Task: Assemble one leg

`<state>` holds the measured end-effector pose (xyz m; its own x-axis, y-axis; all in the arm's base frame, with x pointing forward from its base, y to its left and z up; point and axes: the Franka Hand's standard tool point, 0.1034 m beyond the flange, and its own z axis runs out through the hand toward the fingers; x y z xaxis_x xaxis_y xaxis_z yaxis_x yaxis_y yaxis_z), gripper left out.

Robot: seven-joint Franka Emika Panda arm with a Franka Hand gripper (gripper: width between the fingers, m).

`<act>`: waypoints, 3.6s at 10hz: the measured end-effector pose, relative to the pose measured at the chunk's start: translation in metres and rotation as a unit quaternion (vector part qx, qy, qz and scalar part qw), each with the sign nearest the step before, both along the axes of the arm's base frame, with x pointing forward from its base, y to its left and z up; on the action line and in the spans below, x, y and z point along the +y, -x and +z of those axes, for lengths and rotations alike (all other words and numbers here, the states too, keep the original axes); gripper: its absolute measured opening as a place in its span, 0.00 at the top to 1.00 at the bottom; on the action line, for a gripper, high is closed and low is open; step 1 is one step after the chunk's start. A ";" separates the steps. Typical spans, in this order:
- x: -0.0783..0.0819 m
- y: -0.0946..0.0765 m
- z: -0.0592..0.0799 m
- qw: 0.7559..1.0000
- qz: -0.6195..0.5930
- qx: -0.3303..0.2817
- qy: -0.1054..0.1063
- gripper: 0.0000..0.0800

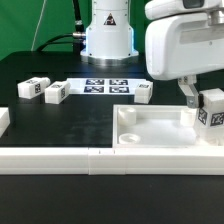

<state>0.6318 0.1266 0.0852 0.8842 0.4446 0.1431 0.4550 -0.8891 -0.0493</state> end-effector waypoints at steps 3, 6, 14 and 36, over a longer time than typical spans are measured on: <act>0.009 0.007 -0.003 0.993 0.009 0.113 0.018 0.19; 0.010 0.007 -0.004 0.991 0.011 0.129 0.017 0.19; 0.007 0.002 0.002 0.992 0.009 0.122 0.018 0.58; 0.008 0.005 -0.012 0.888 -0.439 0.137 -0.032 0.19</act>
Offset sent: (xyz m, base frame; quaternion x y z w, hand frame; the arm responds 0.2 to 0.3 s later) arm 0.0016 -0.0018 -0.0013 -0.0019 -0.1520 -0.0038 0.9884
